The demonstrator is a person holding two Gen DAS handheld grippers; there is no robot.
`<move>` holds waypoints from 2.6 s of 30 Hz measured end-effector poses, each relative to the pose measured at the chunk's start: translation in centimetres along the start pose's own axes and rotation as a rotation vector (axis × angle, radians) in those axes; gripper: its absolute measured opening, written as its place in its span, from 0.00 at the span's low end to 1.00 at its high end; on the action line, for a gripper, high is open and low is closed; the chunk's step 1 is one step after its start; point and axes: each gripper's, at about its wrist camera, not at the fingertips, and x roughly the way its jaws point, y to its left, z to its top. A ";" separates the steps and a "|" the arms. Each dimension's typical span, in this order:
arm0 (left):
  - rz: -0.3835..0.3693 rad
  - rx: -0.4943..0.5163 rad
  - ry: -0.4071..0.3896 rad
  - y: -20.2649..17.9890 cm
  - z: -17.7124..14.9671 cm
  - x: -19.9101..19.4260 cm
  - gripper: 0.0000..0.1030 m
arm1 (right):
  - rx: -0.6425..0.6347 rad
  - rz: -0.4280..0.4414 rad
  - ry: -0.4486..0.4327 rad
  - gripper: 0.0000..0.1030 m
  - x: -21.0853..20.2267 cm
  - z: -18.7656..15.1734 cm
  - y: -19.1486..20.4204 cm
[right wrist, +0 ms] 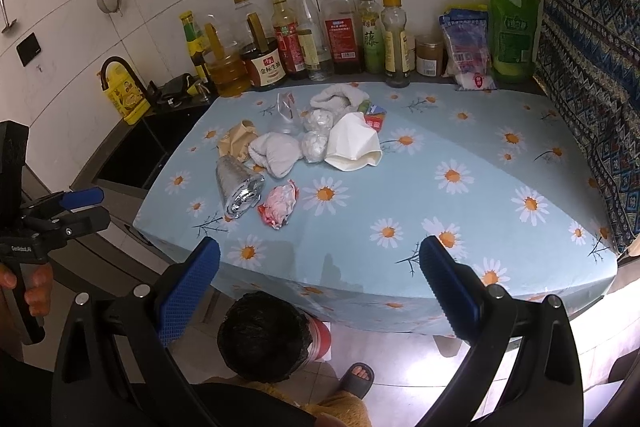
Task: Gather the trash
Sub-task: 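Move the right tool toward the red-white crumpled wrapper on the table, then grasp the red-white crumpled wrapper with the right gripper, then carry the wrapper with the right gripper while the left gripper grasps the silver foil roll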
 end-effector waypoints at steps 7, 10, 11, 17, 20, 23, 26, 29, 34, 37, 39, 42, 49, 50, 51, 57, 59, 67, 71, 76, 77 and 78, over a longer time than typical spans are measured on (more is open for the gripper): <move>-0.008 -0.009 0.008 0.1 0.2 0.4 0.94 | 0.003 0.004 0.006 0.96 0.5 0.0 0.2; -0.011 -0.012 0.014 0.3 0.3 0.6 0.94 | 0.005 0.008 0.014 0.96 1.0 0.1 0.4; -0.011 -0.012 0.014 0.3 0.3 0.7 0.94 | 0.005 0.013 0.015 0.96 1.2 0.2 0.6; -0.022 -0.035 0.025 1.7 0.5 0.8 0.94 | -0.013 0.047 0.023 0.96 2.8 0.9 1.7; -0.029 -0.070 0.032 2.8 0.4 0.7 0.93 | -0.021 0.067 0.031 0.96 4.0 1.3 2.4; -0.024 -0.087 0.039 3.7 0.2 0.7 0.93 | -0.017 0.093 0.049 0.96 5.6 1.8 3.1; -0.013 -0.100 0.044 4.7 -0.1 0.7 0.93 | -0.026 0.101 0.062 0.96 7.3 2.3 3.7; -0.012 -0.128 0.049 5.7 -0.5 0.8 0.93 | -0.038 0.104 0.085 0.93 9.2 2.6 4.1; -0.008 -0.161 0.061 7.0 -1.2 1.0 0.93 | -0.053 0.081 0.147 0.83 13.3 3.1 4.2; -0.003 -0.180 0.072 7.7 -1.5 1.4 0.93 | -0.055 0.076 0.180 0.80 15.5 3.1 4.1; -0.001 -0.193 0.080 8.1 -1.8 1.7 0.93 | -0.061 0.077 0.210 0.76 17.2 3.0 4.0; 0.003 -0.207 0.089 8.6 -2.1 2.1 0.93 | -0.069 0.066 0.234 0.70 18.9 2.9 4.0; 0.004 -0.220 0.104 8.9 -2.4 2.8 0.93 | -0.078 0.058 0.281 0.58 22.0 3.2 4.1; 0.002 -0.219 0.106 8.9 -2.4 2.9 0.93 | -0.079 0.053 0.286 0.56 22.3 3.1 4.1; 0.000 -0.219 0.109 9.0 -2.4 3.0 0.93 | -0.082 0.051 0.293 0.50 22.6 3.2 4.1; -0.013 -0.210 0.116 8.9 -2.2 3.5 0.93 | -0.086 0.046 0.299 0.36 22.6 2.9 4.1; -0.017 -0.204 0.117 8.6 -1.9 3.8 0.93 | -0.076 0.049 0.292 0.35 22.1 2.9 4.0; -0.041 -0.139 0.120 7.2 -0.1 5.5 0.93 | -0.035 0.065 0.243 0.34 18.6 2.8 3.7; -0.058 -0.078 0.127 6.0 1.2 6.9 0.94 | -0.003 0.067 0.209 0.34 16.0 2.3 3.1; -0.063 0.052 0.137 4.1 3.2 9.0 0.94 | 0.058 0.070 0.165 0.34 12.3 1.2 2.0; -0.066 0.082 0.145 3.7 3.7 9.7 0.94 | 0.065 0.068 0.156 0.34 11.7 1.0 1.8; -0.072 0.107 0.153 3.5 4.1 10.4 0.94 | 0.073 0.065 0.144 0.35 11.0 0.8 1.6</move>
